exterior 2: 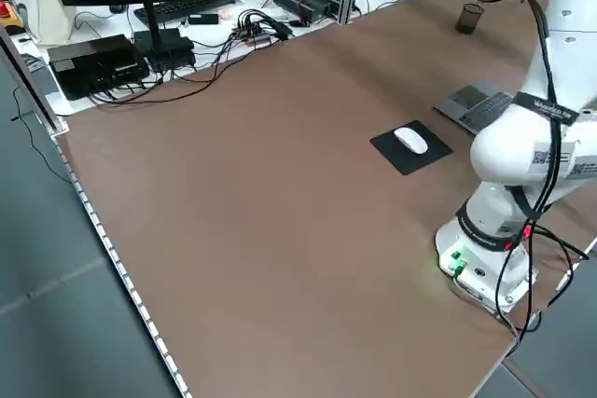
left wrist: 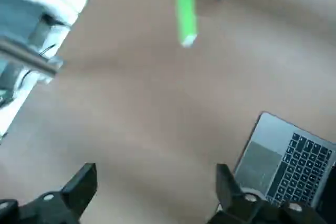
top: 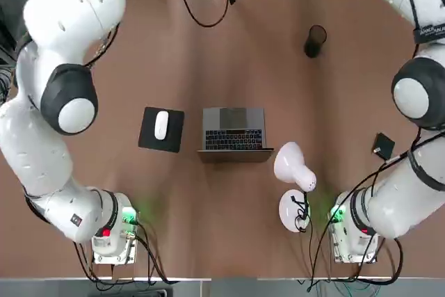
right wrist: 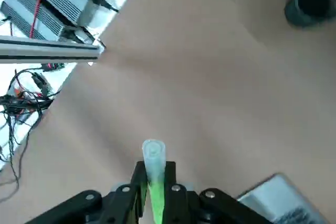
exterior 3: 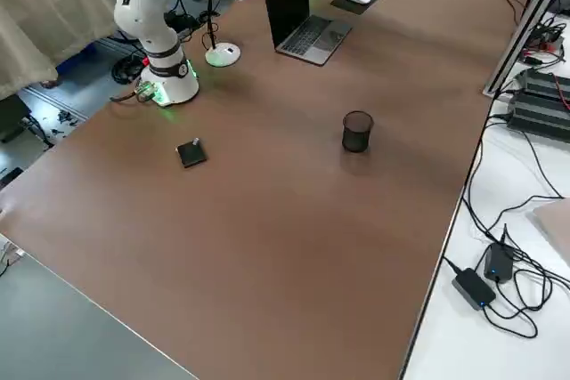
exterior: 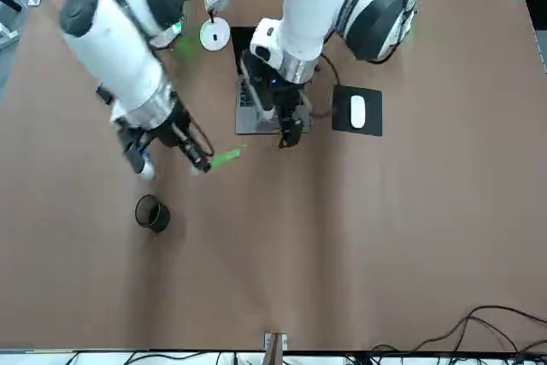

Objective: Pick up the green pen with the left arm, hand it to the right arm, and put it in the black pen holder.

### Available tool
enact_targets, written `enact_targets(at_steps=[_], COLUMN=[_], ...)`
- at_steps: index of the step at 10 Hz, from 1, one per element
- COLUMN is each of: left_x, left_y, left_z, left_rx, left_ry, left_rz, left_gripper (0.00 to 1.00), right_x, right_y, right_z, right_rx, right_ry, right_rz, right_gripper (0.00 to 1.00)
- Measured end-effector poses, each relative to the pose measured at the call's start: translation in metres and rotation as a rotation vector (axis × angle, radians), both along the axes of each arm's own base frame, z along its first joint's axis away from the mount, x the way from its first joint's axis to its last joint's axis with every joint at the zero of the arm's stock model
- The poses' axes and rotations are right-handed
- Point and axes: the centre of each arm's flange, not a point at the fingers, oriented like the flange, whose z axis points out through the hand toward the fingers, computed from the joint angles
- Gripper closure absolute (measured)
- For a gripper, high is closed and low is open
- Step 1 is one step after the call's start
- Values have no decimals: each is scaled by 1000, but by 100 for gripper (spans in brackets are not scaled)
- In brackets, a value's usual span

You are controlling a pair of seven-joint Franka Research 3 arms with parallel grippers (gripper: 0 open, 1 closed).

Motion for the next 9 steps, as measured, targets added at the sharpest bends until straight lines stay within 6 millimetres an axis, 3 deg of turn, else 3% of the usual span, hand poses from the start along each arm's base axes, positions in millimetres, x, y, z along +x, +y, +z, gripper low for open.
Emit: enact_targets(at_steps=[2, 4, 6, 9], left_x=[2, 3, 9, 31], left_y=[63, 121, 167, 222], left_z=[46, 78, 84, 74], left_rx=[36, 62, 104, 134], left_ry=[55, 102, 163, 211], left_rz=[200, 399, 543, 657], left_gripper=[0, 0, 0, 0], right_x=[23, 36, 45, 48], right_y=[-58, -106, -148, -212], right_z=[-1, -10, -39, -118], right_rx=[-68, -114, -104, -79], right_ry=[-83, -129, -161, -271], right_rz=[217, 395, 539, 739], right_gripper=[83, 83, 83, 83])
